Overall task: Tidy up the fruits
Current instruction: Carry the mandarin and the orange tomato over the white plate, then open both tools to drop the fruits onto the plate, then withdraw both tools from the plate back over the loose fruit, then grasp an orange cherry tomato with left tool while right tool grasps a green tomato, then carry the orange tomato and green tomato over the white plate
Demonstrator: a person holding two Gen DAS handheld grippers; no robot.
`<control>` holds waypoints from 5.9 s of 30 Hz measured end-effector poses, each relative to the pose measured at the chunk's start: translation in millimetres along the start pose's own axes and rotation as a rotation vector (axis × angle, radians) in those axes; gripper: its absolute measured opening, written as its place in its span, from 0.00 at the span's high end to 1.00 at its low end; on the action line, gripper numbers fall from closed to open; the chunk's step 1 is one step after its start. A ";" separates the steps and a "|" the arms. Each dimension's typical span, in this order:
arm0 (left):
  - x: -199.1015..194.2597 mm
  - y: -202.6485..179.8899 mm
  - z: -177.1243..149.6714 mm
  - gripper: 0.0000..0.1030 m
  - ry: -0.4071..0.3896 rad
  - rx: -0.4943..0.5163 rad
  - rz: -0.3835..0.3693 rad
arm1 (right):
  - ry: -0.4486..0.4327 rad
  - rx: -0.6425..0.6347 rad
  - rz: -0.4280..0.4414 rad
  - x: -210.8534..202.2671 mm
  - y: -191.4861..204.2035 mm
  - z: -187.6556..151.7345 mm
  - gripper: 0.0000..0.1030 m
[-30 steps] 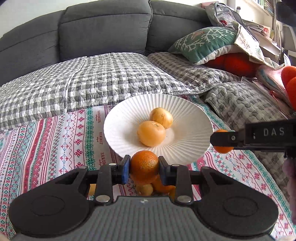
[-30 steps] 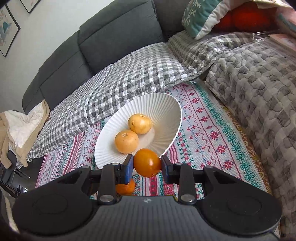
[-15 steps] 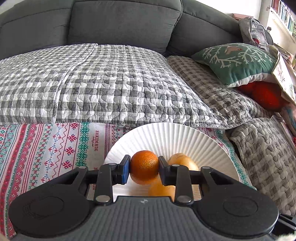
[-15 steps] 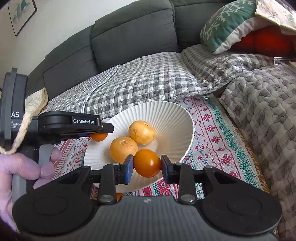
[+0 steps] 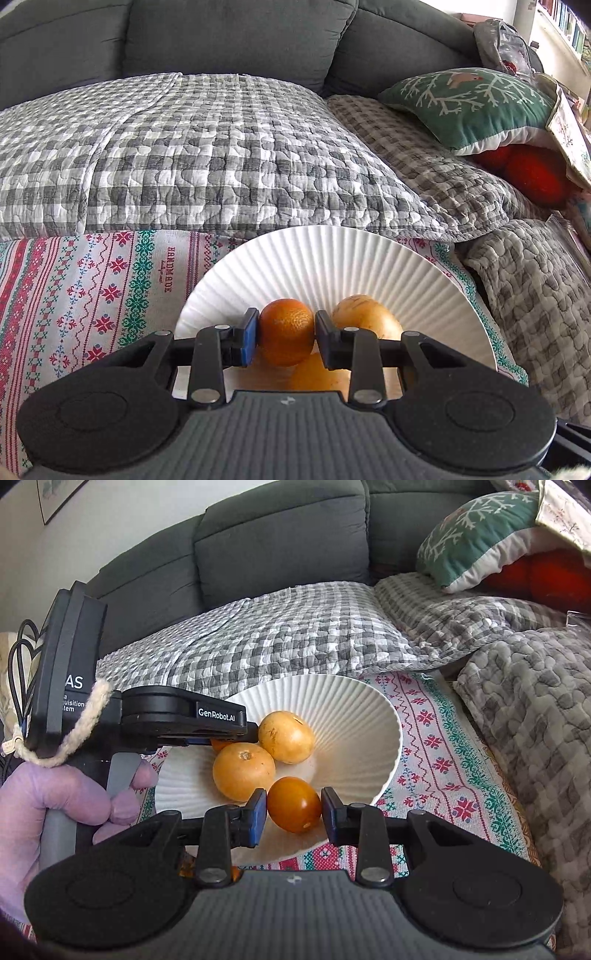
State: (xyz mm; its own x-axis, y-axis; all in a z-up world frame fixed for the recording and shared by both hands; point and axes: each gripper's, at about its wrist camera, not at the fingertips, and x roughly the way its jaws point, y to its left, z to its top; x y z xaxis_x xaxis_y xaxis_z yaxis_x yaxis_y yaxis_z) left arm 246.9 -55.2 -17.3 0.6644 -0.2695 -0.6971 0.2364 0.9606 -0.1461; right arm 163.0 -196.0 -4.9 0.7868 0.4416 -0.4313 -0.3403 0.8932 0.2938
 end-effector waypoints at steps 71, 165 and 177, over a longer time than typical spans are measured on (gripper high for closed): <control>-212.5 20.3 -161.9 0.07 0.005 0.163 0.063 | 0.102 -0.065 -0.081 -124.9 10.4 -53.7 0.01; -168.4 -0.9 -192.1 0.80 0.021 0.141 -0.031 | 0.117 -0.338 0.016 -64.5 54.4 -95.3 0.76; -172.7 -3.8 -187.2 0.80 0.004 0.141 -0.044 | 0.102 -0.317 0.026 -70.2 53.5 -88.0 0.76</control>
State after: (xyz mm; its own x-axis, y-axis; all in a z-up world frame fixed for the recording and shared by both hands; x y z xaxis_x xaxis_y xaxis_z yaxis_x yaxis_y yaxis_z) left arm -1.5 0.3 -27.8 0.6480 -0.3109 -0.6953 0.3632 0.9285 -0.0766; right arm 44.2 -171.7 -34.0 0.7256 0.4562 -0.5152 -0.5152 0.8564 0.0328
